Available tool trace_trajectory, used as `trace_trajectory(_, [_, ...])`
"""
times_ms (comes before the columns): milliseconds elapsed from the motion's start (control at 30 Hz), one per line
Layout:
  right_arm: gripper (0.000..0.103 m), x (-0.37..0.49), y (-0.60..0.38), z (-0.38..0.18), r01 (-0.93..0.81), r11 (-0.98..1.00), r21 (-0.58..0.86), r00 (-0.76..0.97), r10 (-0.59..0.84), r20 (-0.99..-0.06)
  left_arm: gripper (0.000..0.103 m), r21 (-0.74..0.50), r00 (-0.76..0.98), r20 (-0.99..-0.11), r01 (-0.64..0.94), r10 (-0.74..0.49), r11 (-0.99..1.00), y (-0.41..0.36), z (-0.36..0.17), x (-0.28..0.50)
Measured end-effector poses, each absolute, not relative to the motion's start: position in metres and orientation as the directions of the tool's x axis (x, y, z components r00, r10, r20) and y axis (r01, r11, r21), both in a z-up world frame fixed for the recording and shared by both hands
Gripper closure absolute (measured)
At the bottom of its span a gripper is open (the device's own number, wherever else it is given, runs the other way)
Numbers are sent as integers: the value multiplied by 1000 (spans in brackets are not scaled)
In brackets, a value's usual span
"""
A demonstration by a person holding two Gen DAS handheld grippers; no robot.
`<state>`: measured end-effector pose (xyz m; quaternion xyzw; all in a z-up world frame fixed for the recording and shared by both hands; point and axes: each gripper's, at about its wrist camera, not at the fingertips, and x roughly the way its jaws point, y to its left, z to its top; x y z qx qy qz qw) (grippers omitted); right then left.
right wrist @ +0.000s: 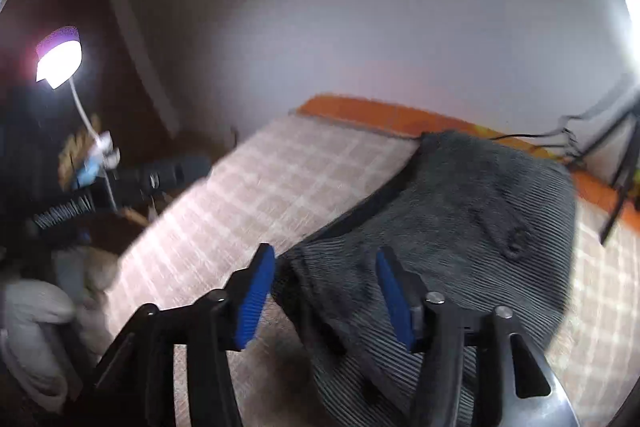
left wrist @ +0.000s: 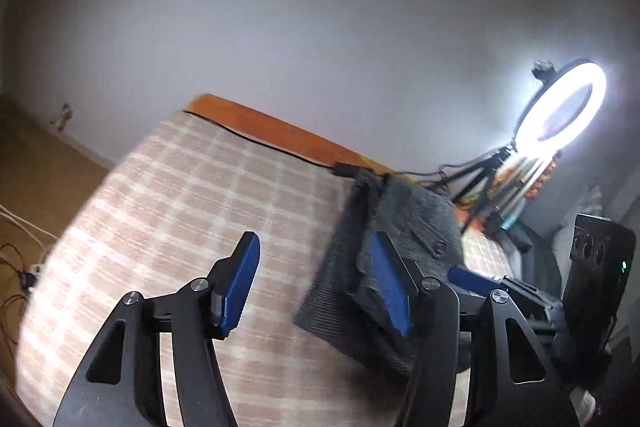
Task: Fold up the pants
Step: 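Grasp the folded trouser bundle with the left tool while the right tool grasps it too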
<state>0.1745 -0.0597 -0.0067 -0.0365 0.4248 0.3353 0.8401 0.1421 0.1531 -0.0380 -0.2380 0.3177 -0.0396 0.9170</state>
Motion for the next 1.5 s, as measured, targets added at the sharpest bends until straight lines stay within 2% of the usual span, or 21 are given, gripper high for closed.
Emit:
trace_trajectory(200, [40, 198, -134, -15, -447, 843, 299, 442, 499, -745, 46, -416, 733, -612, 21, -297, 909, 99, -51, 153])
trace_trajectory(333, [35, 216, -169, -22, -363, 866, 344, 449, 486, -750, 46, -369, 689, -666, 27, -285, 929, 81, -71, 165])
trace_trajectory(467, [28, 239, -193, -30, -294, 872, 390, 443, 486, -753, 46, -279, 635, -744, -10, -210, 960, 83, -98, 174])
trace_trajectory(567, [26, 256, -204, -36, -266, 860, 435, 419, 510, -751, 43, -352, 627, -739, -49, -245, 935, 102, -105, 171])
trace_trajectory(667, [23, 268, -207, -44, -249, 849, 466, 397, 528, -751, 45, -387, 645, -719, -62, -259, 920, 109, -98, 163])
trace_trajectory(733, [20, 277, -207, -52, -234, 831, 504, 365, 556, -747, 45, -482, 656, -682, -74, -321, 873, 118, -94, 155])
trace_trajectory(767, [20, 279, -207, -56, -225, 824, 520, 349, 566, -746, 45, -570, 661, -645, -84, -383, 817, 124, -94, 150])
trace_trajectory(833, [20, 285, -206, -65, -204, 811, 549, 321, 585, -745, 42, -679, 667, -593, -113, -451, 726, 134, -97, 142])
trace_trajectory(933, [20, 286, -204, -72, -186, 792, 581, 294, 609, -736, 41, -749, 654, -572, -170, -495, 640, 143, -107, 137])
trace_trajectory(1133, [19, 291, -206, -85, -146, 754, 640, 269, 653, -708, 40, -767, 612, -591, -222, -526, 602, 136, -119, 140])
trace_trajectory(1200, [19, 293, -207, -89, -139, 745, 652, 269, 663, -699, 32, -752, 611, -603, -223, -512, 620, 131, -122, 145])
trace_trajectory(1500, [18, 310, -205, -96, -100, 697, 711, 319, 699, -640, 30, -753, 632, -603, -252, -486, 607, 119, -127, 154])
